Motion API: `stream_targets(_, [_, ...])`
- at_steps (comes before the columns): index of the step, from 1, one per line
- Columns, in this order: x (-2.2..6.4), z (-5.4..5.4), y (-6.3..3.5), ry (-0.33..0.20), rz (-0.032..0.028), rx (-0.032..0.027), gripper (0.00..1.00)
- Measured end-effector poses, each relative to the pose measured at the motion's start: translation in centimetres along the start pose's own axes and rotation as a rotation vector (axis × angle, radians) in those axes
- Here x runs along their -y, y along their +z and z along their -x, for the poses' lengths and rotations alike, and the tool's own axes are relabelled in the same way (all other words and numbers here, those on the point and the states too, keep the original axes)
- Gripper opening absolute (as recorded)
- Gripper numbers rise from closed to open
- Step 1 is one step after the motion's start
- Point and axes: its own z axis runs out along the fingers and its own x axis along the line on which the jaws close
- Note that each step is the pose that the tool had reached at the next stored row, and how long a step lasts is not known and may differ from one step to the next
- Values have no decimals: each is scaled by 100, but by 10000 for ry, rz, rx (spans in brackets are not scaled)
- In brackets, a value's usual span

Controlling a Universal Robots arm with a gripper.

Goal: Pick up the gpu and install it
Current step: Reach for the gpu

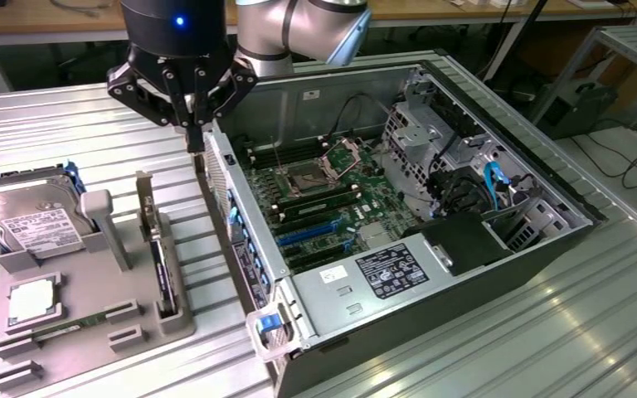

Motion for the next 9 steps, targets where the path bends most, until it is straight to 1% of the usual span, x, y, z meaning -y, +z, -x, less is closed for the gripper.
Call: stream_targets(9, [40,-61,-2,0,0,0,11])
